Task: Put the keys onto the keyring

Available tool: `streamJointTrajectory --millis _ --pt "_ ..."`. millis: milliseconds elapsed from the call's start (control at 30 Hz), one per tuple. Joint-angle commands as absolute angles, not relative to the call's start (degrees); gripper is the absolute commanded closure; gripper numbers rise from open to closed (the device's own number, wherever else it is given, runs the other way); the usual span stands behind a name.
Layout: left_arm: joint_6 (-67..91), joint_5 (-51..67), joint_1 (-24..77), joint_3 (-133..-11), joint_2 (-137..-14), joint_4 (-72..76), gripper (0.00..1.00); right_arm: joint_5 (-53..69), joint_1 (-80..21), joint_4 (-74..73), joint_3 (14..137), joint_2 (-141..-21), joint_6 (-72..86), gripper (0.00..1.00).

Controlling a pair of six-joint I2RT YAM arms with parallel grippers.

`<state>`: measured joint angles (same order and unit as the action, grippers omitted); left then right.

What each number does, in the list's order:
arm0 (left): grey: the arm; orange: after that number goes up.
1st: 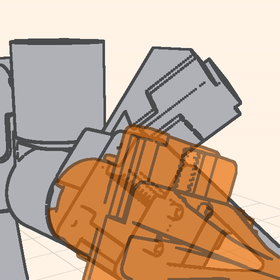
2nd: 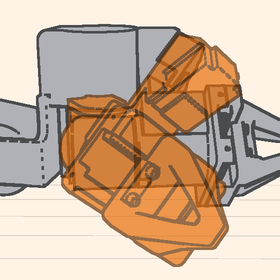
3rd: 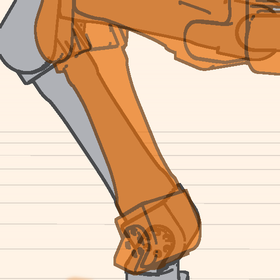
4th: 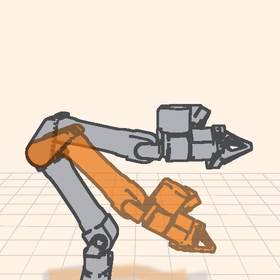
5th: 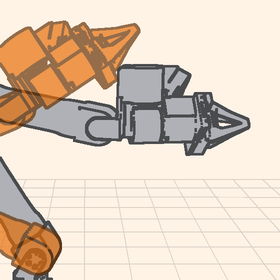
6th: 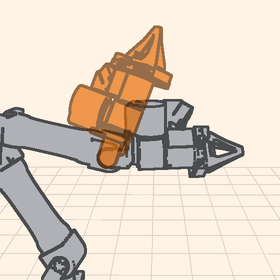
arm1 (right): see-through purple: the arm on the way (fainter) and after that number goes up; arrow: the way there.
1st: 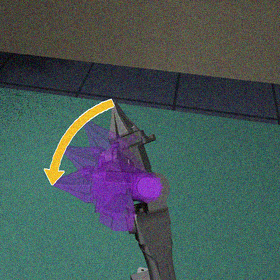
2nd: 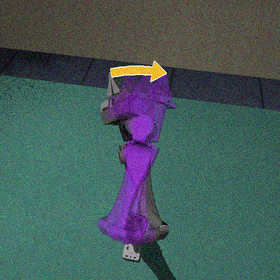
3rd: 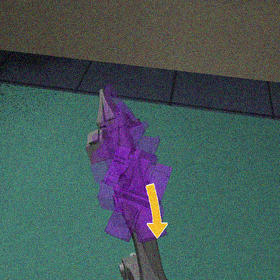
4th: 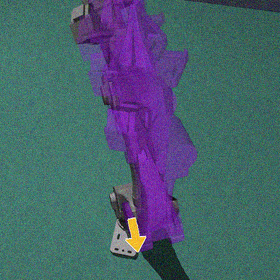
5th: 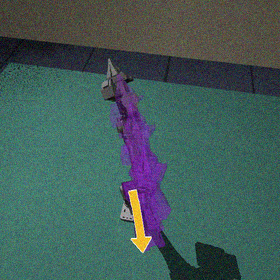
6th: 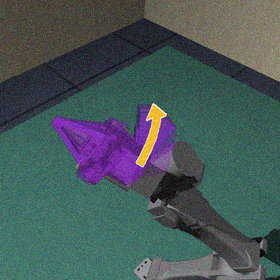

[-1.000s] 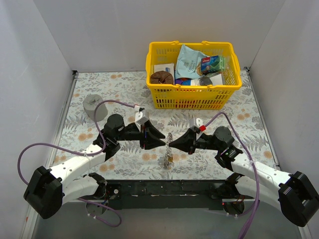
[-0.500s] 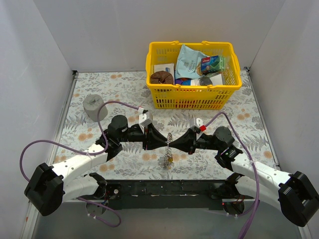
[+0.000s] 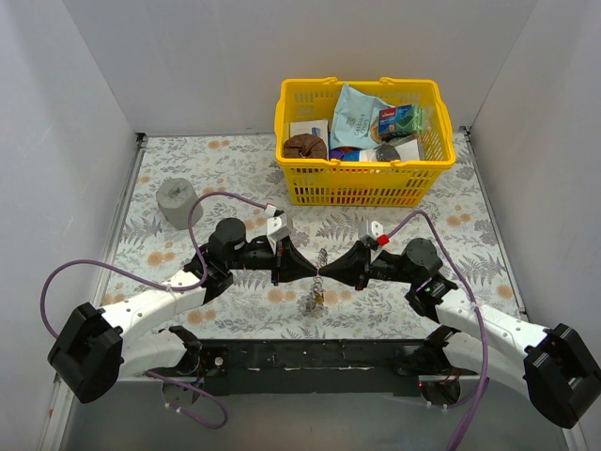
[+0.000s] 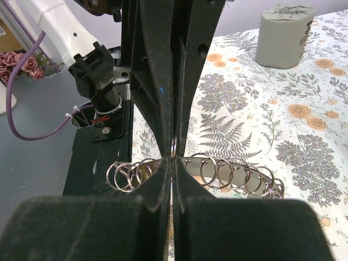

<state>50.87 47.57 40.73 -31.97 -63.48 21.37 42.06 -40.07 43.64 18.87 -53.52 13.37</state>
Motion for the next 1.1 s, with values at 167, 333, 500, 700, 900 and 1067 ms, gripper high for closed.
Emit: streamJointTrajectory --millis 167,333,500,700,900,1067 --pt "49.14 41.5 40.96 -34.54 -61.35 16.71 0.87 41.13 -39.99 49.04 19.34 -53.96 14.06 0.99" --pt "48.43 31.74 40.96 -34.01 -56.08 13.19 0.67 41.22 -39.99 49.22 22.14 -57.82 14.33 0.99" --pt "48.78 22.43 40.96 -33.05 -50.46 10.9 0.44 45.6 -40.08 44.39 29.34 -66.52 13.71 0.99" --pt "48.52 14.34 40.96 -32.08 -43.69 8.27 0.36 49.04 -42.09 40.53 38.13 -74.52 13.01 0.99" --pt "48.78 10.81 40.96 -30.94 -40.34 7.82 0.33 52.2 -42.8 47.02 40.08 -79.62 16.96 0.99" --pt "48.87 11.25 40.96 -30.5 -41.31 8.35 0.33 52.12 -42.28 50.7 35.26 -82.26 17.05 0.99"
